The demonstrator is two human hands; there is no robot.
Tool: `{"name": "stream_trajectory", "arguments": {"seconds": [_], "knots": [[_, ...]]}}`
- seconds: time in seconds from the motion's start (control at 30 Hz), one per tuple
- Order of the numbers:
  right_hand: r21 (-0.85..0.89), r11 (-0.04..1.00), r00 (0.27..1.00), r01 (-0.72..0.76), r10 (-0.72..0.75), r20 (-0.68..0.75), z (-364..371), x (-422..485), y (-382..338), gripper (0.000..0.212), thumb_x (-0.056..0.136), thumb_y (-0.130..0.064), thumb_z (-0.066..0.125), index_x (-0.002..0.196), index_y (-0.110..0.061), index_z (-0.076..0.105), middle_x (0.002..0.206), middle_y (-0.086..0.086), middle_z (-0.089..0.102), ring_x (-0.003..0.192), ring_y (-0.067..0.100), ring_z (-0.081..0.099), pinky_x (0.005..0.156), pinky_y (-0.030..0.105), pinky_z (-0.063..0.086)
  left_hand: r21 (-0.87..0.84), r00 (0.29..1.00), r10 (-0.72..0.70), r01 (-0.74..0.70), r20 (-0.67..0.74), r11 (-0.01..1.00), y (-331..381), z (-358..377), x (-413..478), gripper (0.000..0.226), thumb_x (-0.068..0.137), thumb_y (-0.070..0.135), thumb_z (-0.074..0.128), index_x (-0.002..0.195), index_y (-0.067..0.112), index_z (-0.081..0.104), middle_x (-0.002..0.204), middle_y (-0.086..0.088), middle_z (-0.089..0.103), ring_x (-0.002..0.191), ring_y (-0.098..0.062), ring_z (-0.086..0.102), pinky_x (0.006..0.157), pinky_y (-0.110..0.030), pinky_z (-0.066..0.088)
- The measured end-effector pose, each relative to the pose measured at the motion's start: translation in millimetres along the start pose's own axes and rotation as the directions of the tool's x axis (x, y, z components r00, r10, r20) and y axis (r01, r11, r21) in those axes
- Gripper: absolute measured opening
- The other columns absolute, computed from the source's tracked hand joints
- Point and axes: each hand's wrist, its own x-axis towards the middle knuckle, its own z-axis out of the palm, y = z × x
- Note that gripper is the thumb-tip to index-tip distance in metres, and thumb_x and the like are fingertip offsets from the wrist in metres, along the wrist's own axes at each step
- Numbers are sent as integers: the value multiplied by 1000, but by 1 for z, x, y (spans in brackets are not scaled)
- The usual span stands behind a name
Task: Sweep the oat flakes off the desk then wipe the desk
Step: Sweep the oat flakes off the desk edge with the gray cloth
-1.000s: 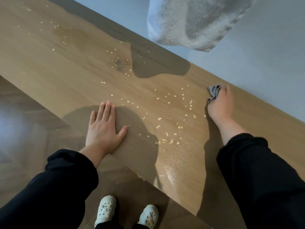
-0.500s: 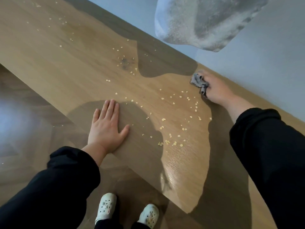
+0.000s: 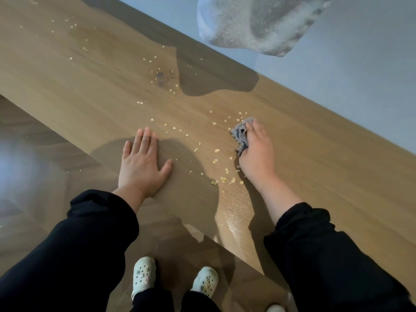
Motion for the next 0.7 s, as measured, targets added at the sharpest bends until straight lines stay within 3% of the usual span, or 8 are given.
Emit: {"name": "stream_trajectory", "arguments": {"seconds": [0.13,0.2,0.3,0.37,0.47,0.57,0.63,0.7], "knots": [[158,984,991,-84,100,-92,-14,12,34,67,91,-8,44,153,-16,22,162,1,12,130,21,43,108,38,42,10,1000,1,-1,4,1000,0,0,1,93,80,65,10,153,8,12,162,-6,3,149,-18,-6,120,-43,4],[62,973,956,-221,229,-183,-25,23,58,69,91,-9,52,153,-12,21,162,7,13,142,29,29,118,47,26,4,1000,1,-1,3,1000,0,0,1,94,79,66,9,153,8,11,162,-6,3,149,-17,-6,120,-43,3],[-63,950,938,-307,291,-186,-33,53,71,70,93,-10,57,153,-6,20,162,12,13,149,29,11,122,45,10,-7,1000,-1,1,-11,1000,0,1,0,94,79,66,10,153,8,11,162,-5,2,149,-17,-7,120,-42,2],[-49,969,963,-241,233,-133,-30,74,60,67,91,-11,58,150,-5,27,160,12,19,148,30,15,122,42,11,-3,1000,2,-2,-7,1000,0,1,0,94,79,66,9,154,8,9,162,-5,1,148,-17,-8,120,-42,1],[34,999,999,16,-14,-43,-19,85,26,39,84,-2,55,122,-9,52,143,7,42,134,26,38,115,47,31,-13,1000,2,-2,-18,1000,0,0,0,93,80,65,10,154,9,9,162,-4,-1,148,-16,-9,120,-41,0],[23,974,966,226,-227,124,-13,73,17,60,87,5,47,145,-10,42,156,3,31,143,22,28,119,40,23,-13,1000,3,-3,-15,1000,0,0,0,84,90,60,25,154,9,8,162,-4,-2,148,-16,-10,120,-41,0],[-10,968,957,252,-247,152,-22,72,31,65,89,1,51,150,-13,34,160,1,22,147,21,20,122,40,17,-18,1000,4,-4,-16,1000,0,1,-1,82,91,58,28,154,9,9,162,-4,-2,148,-16,-10,120,-41,0],[-38,977,975,211,-207,81,-32,82,47,62,87,-4,55,146,-11,39,158,5,28,144,26,27,120,45,21,-18,1000,5,-6,-26,1000,-1,1,-1,84,89,61,22,153,9,9,162,-4,0,148,-16,-8,120,-41,0]]}}
